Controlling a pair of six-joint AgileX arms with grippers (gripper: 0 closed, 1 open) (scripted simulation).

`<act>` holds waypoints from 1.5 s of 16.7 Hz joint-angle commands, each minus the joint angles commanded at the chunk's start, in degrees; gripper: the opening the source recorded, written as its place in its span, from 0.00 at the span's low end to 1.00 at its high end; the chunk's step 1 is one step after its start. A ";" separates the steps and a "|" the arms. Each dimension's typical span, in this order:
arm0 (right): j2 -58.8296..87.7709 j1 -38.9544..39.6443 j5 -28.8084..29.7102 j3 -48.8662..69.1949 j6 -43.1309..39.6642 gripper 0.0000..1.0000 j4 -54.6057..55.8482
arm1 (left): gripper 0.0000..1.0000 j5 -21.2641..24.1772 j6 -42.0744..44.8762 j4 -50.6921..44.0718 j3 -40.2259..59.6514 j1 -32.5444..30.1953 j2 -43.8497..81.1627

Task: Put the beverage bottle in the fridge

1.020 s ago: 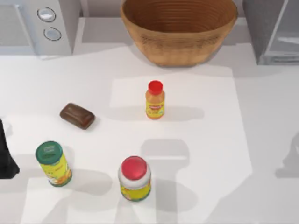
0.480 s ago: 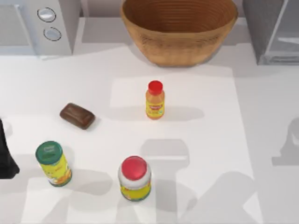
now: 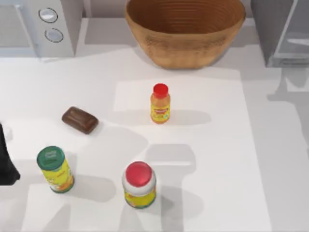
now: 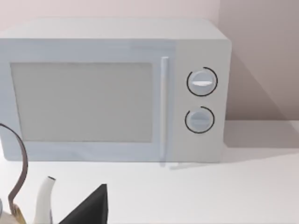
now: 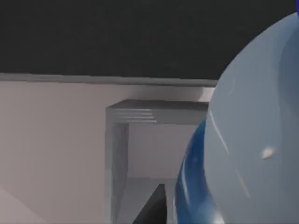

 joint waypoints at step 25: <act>71.51 -11.78 -12.01 19.84 0.96 0.01 31.59 | 1.00 0.00 0.00 0.00 0.00 0.00 0.00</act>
